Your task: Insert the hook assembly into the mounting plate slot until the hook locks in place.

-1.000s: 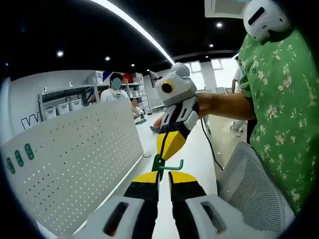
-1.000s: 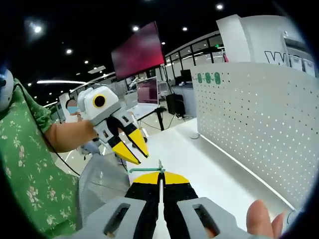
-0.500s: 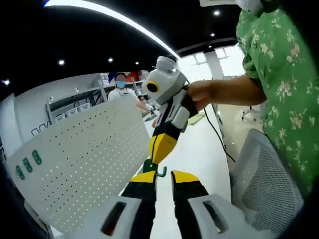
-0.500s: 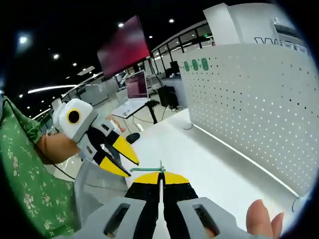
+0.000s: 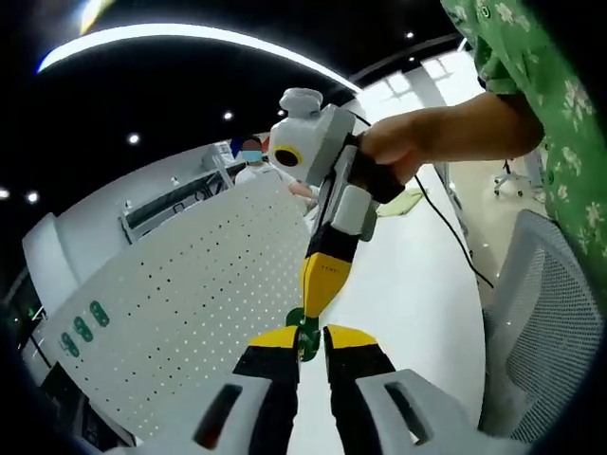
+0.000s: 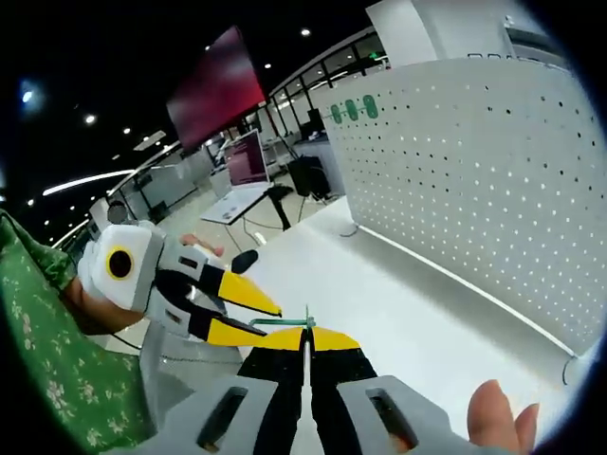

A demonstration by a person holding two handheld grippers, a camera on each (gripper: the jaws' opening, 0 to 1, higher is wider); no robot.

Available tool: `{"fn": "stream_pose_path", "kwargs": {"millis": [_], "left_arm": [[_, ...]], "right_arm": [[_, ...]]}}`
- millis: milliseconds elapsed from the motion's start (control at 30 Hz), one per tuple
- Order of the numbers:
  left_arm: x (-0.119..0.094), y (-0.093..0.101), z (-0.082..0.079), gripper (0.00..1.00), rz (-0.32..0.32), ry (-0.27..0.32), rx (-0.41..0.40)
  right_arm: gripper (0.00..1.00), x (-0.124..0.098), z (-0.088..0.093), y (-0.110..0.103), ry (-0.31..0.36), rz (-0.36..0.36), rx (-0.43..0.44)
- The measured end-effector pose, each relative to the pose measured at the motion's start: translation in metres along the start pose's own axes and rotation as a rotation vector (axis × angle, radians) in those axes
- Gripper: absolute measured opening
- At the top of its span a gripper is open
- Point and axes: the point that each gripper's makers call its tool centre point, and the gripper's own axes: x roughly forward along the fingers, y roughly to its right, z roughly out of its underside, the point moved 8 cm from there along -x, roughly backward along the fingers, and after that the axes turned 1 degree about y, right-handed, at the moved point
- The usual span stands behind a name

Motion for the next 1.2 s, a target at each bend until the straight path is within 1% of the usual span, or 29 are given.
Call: {"fn": "stream_pose_path", "kwargs": {"millis": [33, 233, 833, 967, 1200], "left_arm": [[0.000, -0.001, 0.001, 0.10, -0.015, -0.008, 0.002], [0.002, -0.001, 0.005, 0.09, -0.037, -0.009, -0.017], [0.006, -0.002, 0.010, 0.05, -0.041, -0.019, -0.020], [0.005, -0.004, 0.011, 0.04, -0.052, -0.015, -0.022], [0.005, -0.005, 0.011, 0.04, -0.055, -0.011, -0.022]], "right_arm": [[0.00, 0.000, 0.000, 0.000, 0.000, 0.000, 0.006], [0.00, 0.000, 0.000, 0.000, 0.006, -0.002, 0.025], [0.00, 0.000, -0.002, -0.006, -0.005, -0.010, 0.028], [0.00, 0.000, -0.002, -0.007, -0.009, -0.013, 0.031], [0.00, 0.001, -0.001, -0.007, -0.018, -0.015, 0.032]]}}
